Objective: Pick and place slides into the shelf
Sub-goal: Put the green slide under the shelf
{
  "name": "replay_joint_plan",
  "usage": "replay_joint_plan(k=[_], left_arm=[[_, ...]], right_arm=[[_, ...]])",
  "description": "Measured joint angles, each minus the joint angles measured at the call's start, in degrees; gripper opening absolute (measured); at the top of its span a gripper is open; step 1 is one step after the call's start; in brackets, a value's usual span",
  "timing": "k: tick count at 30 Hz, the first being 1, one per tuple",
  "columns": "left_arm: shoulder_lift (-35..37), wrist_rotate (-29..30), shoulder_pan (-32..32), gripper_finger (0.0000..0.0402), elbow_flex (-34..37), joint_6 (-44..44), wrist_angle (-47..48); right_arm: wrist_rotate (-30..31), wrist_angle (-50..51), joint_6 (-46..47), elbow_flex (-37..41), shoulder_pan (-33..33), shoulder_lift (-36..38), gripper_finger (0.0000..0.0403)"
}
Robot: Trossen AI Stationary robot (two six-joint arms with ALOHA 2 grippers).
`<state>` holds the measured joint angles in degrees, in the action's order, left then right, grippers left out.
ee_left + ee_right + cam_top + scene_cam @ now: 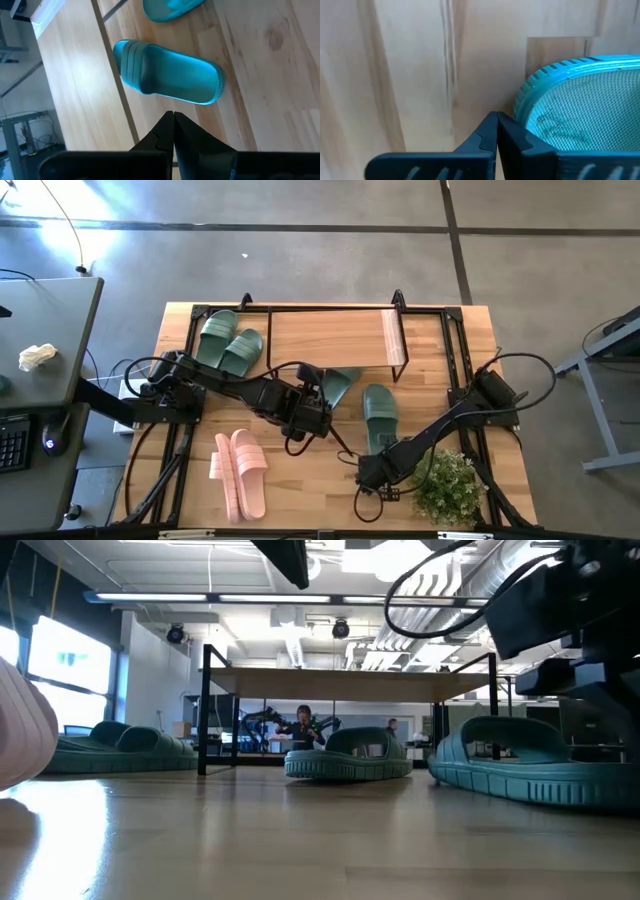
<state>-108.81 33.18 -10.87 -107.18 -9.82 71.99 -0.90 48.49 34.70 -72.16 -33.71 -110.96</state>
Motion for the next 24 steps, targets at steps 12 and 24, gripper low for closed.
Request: replay_joint_plan(k=[12, 24], left_arm=[[0.00, -0.18, -0.02, 0.0001, 0.00, 1.24, 0.02], [-0.02, 0.15, -0.02, 0.0001, 0.00, 1.15, -0.14]], right_arm=[[0.43, 3.79, -0.10, -0.04, 3.29, 0.02, 0.0000], [2.53, 7.03, -0.12, -0.07, 9.00, 0.04, 0.0000]])
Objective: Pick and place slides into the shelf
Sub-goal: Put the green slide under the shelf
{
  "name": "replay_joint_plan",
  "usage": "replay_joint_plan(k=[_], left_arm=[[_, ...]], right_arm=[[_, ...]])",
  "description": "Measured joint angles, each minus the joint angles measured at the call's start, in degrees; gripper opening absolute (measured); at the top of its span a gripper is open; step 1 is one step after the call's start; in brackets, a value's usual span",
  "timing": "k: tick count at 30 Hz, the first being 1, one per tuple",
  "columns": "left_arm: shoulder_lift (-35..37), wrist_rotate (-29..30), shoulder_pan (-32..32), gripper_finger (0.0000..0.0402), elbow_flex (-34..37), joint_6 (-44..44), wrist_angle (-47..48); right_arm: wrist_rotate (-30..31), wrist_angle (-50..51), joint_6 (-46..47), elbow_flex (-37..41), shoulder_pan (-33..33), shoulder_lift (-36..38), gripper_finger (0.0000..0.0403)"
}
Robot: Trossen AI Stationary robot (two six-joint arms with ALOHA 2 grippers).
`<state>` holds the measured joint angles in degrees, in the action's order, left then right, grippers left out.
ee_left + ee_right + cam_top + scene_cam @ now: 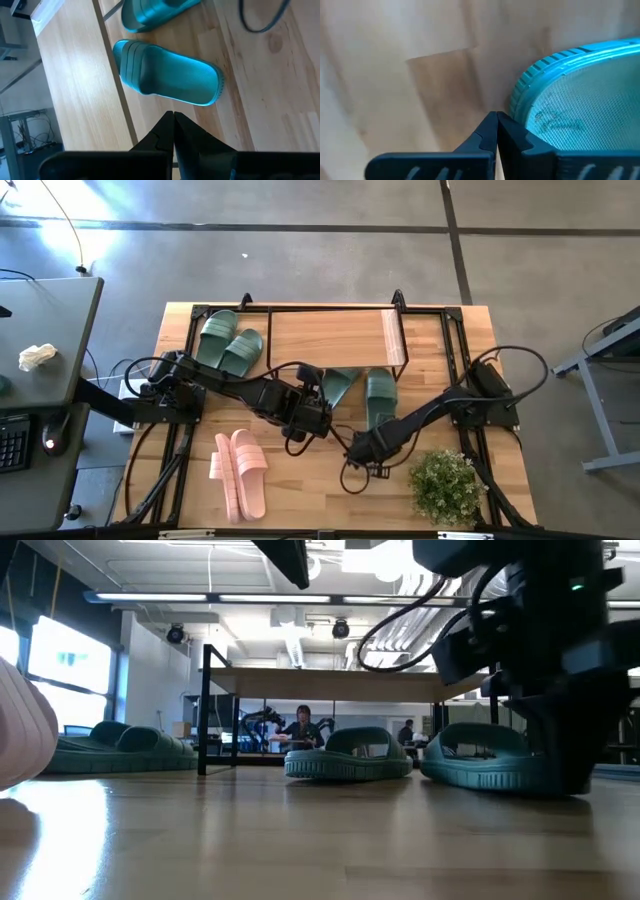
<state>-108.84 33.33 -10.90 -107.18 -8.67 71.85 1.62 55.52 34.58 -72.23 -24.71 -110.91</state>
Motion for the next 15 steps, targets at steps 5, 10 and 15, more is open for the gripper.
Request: replay_joint_plan(k=[5, 10, 15], left_arm=[[0.00, 0.36, 0.00, 0.0001, 0.00, -0.10, -0.29], [0.00, 0.37, 0.00, 0.0001, 0.00, -1.22, -1.85], [0.00, 0.54, 0.00, 0.0001, 0.00, -1.63, -1.97]], right_arm=[[1.64, 1.45, 0.46, 0.00, 2.63, 0.00, 0.0000], [2.86, 2.14, 0.53, -0.02, 4.86, 0.00, 0.0000], [5.70, 3.51, 0.54, -0.02, 6.75, 0.02, 0.0000]])
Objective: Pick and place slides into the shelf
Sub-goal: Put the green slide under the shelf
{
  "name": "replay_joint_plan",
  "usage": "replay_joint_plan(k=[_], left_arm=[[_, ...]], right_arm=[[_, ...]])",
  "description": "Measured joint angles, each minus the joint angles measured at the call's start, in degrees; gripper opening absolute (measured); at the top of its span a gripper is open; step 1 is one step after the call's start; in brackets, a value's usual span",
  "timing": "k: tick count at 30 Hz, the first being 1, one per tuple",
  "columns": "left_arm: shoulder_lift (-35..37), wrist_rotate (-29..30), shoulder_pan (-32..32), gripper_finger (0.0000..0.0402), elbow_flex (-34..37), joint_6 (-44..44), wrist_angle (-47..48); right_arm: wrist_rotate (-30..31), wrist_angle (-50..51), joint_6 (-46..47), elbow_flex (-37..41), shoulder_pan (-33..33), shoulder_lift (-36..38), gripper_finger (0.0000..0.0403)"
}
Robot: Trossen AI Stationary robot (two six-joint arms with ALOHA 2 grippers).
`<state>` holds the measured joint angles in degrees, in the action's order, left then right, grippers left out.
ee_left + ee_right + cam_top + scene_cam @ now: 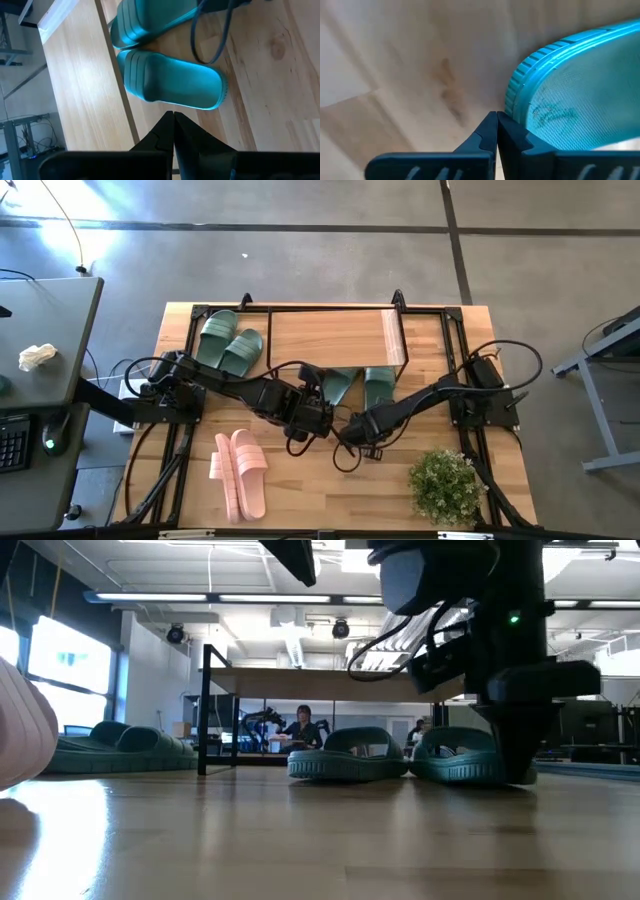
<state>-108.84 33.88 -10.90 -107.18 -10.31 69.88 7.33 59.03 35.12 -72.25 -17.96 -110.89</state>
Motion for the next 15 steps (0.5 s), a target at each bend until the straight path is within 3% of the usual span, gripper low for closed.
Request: replay_joint_plan(k=[15], left_arm=[[0.00, 0.25, 0.00, 0.0001, 0.00, -1.25, 0.23]], right_arm=[[9.44, 2.44, -2.63, 0.00, 4.35, 0.00, 0.0000]])
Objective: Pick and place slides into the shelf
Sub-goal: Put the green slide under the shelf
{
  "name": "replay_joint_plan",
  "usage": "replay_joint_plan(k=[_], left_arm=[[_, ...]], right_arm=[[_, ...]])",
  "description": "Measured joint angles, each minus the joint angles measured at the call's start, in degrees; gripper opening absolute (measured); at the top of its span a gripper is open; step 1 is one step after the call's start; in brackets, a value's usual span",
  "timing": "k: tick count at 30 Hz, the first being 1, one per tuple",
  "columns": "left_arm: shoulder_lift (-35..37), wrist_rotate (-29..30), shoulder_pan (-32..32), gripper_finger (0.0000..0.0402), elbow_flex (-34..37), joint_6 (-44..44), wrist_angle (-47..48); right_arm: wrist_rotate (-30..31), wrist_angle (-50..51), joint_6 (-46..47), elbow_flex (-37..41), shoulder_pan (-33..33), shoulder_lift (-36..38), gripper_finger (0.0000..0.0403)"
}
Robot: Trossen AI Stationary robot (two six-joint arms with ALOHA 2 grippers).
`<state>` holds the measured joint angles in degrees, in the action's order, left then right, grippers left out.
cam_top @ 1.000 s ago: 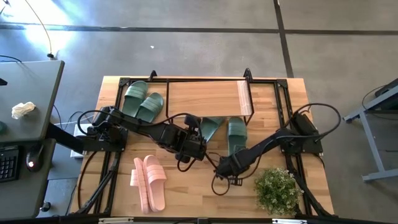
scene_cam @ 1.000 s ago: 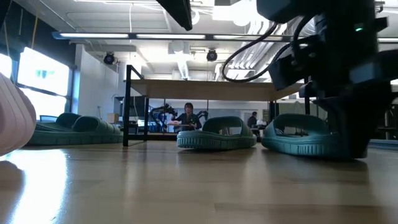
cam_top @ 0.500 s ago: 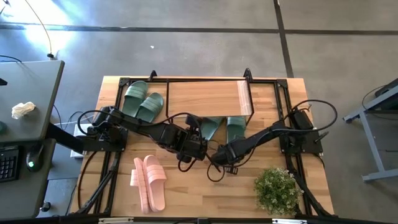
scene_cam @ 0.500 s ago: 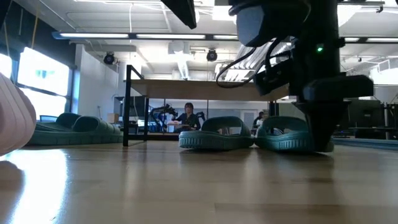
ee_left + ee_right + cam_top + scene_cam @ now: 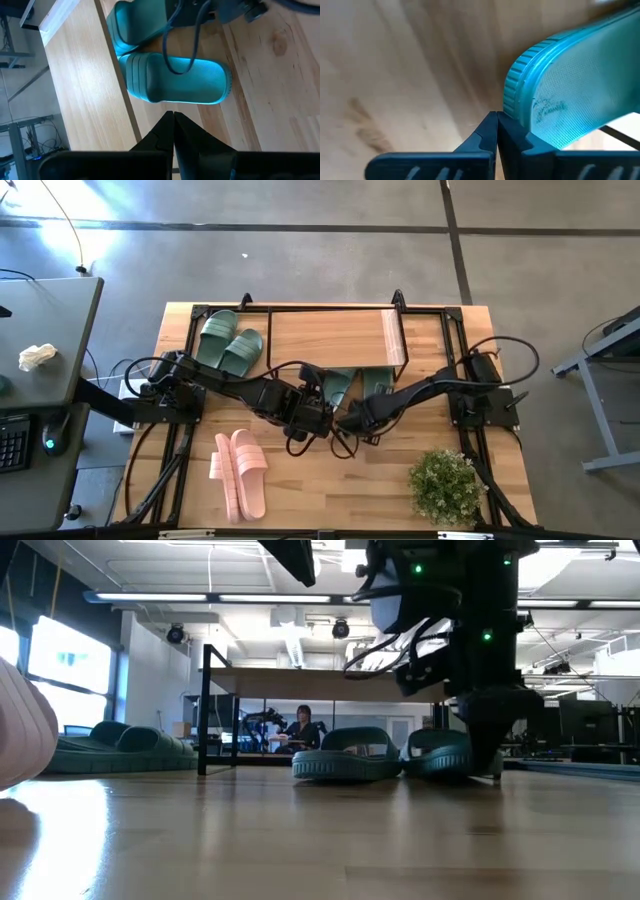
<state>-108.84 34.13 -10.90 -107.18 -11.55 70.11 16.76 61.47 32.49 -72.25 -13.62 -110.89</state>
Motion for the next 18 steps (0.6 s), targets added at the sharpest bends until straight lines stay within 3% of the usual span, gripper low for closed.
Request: replay_joint_plan(k=[18], left_arm=[[0.00, -0.90, 0.00, 0.0001, 0.00, 1.53, 0.09]], right_arm=[[2.85, 5.85, -2.47, 0.00, 5.08, 0.04, 0.0000]])
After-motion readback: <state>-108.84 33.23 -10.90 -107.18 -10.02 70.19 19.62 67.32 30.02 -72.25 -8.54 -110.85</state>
